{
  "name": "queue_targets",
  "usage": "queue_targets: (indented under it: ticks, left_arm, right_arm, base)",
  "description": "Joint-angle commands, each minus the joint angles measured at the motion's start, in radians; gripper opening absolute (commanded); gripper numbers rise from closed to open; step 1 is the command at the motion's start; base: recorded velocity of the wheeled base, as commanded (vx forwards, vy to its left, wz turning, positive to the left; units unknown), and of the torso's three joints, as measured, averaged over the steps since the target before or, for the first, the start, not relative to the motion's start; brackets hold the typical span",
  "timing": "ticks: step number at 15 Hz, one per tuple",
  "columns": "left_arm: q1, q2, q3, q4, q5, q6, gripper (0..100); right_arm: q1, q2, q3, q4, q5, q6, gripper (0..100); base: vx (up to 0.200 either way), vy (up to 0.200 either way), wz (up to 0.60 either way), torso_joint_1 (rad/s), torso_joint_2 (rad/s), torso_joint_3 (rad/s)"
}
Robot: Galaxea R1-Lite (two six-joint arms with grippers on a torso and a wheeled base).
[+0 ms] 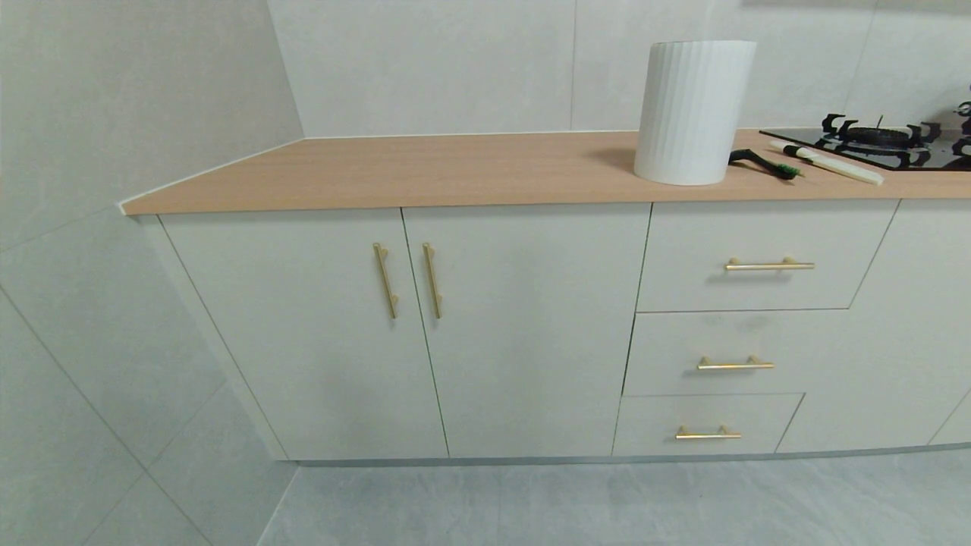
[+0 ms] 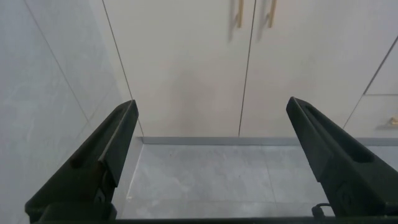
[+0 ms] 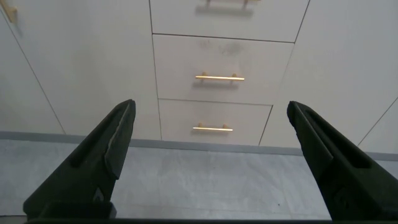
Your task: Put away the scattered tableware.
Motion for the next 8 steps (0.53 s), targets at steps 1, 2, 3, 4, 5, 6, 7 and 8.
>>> queue_targets:
  ticks: [1, 2, 3, 4, 5, 6, 7, 8]
  left_arm:
    - [0.0, 0.0, 0.0, 0.0, 0.0, 0.0, 100]
    - [0.0, 0.0, 0.0, 0.0, 0.0, 0.0, 100]
    - [0.0, 0.0, 0.0, 0.0, 0.0, -0.002, 100]
    - [0.0, 0.0, 0.0, 0.0, 0.0, -0.002, 100]
    - [0.0, 0.0, 0.0, 0.0, 0.0, -0.003, 100]
    - [0.0, 0.0, 0.0, 0.0, 0.0, -0.003, 100]
    - [0.0, 0.0, 0.0, 0.0, 0.0, -0.003, 100]
    - [0.0, 0.0, 0.0, 0.0, 0.0, -0.003, 100]
  right_arm:
    - [0.0, 0.002, 0.0, 0.0, 0.0, 0.0, 100]
    - [0.0, 0.002, 0.0, 0.0, 0.0, 0.0, 100]
    - [0.0, 0.002, 0.0, 0.0, 0.0, 0.0, 100]
    - [0.0, 0.002, 0.0, 0.0, 0.0, 0.0, 100]
    - [0.0, 0.002, 0.0, 0.0, 0.0, 0.0, 100]
    - [0.0, 0.002, 0.0, 0.0, -0.002, 0.0, 100]
    - [0.0, 0.002, 0.0, 0.0, -0.002, 0.0, 100]
    - [0.0, 0.002, 0.0, 0.0, 0.0, 0.0, 100]
  base:
    - [0.0, -0.2, 0.0, 0.002, 0.0, 0.002]
    - [0.0, -0.2, 0.0, 0.002, 0.0, -0.002]
    - [0.0, -0.2, 0.0, 0.007, 0.0, -0.002]
    - [0.0, -0.2, 0.0, 0.002, 0.0, -0.002]
    - [0.0, -0.2, 0.0, 0.002, 0.0, -0.002]
    - [0.0, -0.2, 0.0, -0.007, 0.0, 0.007]
    - [0.0, -0.2, 0.0, 0.007, 0.0, 0.007]
    - [0.0, -0.2, 0.0, 0.007, 0.0, 0.002]
